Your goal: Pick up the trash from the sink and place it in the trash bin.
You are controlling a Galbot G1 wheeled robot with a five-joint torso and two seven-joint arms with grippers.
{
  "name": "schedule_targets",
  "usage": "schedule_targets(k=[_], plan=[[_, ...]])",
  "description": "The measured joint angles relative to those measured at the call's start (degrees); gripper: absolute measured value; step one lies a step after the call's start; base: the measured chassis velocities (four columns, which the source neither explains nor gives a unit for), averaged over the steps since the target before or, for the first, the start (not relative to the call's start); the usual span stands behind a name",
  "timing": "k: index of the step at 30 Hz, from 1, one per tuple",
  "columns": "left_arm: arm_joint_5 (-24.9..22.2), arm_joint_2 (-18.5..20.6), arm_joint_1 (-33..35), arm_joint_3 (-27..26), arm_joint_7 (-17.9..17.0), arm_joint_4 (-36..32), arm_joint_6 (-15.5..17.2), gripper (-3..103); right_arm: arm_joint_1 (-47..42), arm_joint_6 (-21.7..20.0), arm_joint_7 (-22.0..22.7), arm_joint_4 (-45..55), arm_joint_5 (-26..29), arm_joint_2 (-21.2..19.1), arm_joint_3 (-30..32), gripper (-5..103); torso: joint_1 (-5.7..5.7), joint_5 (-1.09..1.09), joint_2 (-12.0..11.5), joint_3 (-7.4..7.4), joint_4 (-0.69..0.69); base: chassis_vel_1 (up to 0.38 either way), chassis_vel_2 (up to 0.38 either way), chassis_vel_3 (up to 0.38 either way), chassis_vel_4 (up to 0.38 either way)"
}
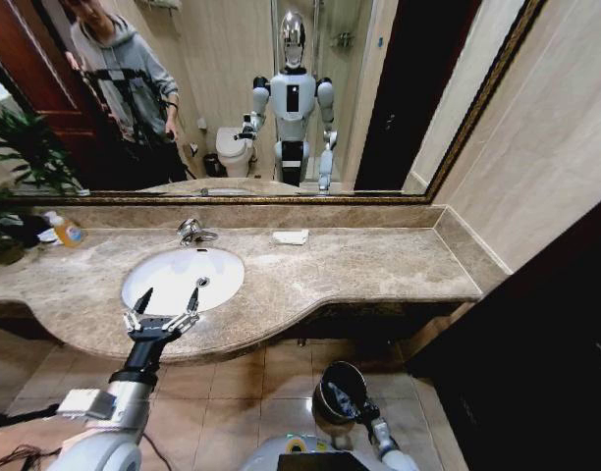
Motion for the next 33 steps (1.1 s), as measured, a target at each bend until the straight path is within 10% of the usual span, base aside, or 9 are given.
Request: schedule_targets(k=[7, 14, 18, 21, 27, 33], plan=[[0.0, 0.0, 0.0, 0.0, 0.0, 0.0, 0.0, 100, -12.8, 3.9, 13.6, 18.3, 9.3, -3.7, 8.3, 91, 0.0, -0.03, 0.0, 0.0, 0.0, 0.0, 0.0, 0.0, 0.0], [0.0, 0.0, 0.0, 0.0, 0.0, 0.0, 0.0, 100, -23.1, 7.9, 17.2, 39.3, 11.5, -1.4, 20.1, 100, -0.01, -0.03, 0.0, 0.0, -0.02, 0.0, 0.0, 0.0, 0.0], [0.0, 0.0, 0.0, 0.0, 0.0, 0.0, 0.0, 100, -23.5, 9.1, 13.9, 52.2, 11.4, 0.4, 24.5, 100, -0.01, -0.06, 0.0, 0.0, -0.02, 0.0, 0.0, 0.0, 0.0], [0.0, 0.0, 0.0, 0.0, 0.0, 0.0, 0.0, 100, -16.8, 2.2, 7.0, 58.1, 13.0, -2.3, 22.4, 100, -0.01, -0.02, 0.0, 0.0, -0.02, 0.0, 0.0, 0.0, 0.0], [0.0, 0.0, 0.0, 0.0, 0.0, 0.0, 0.0, 100, 3.0, -6.0, -5.4, 47.5, 18.9, -15.1, 16.2, 100, 0.01, 0.01, 0.0, 0.01, 0.02, 0.0, 0.0, 0.0, 0.0], [0.0, 0.0, 0.0, 0.0, 0.0, 0.0, 0.0, 100, 18.9, -14.4, -8.7, 41.2, 23.6, -18.4, 5.8, 100, 0.01, -0.03, 0.0, 0.01, 0.0, 0.0, 0.0, 0.0, 0.0]])
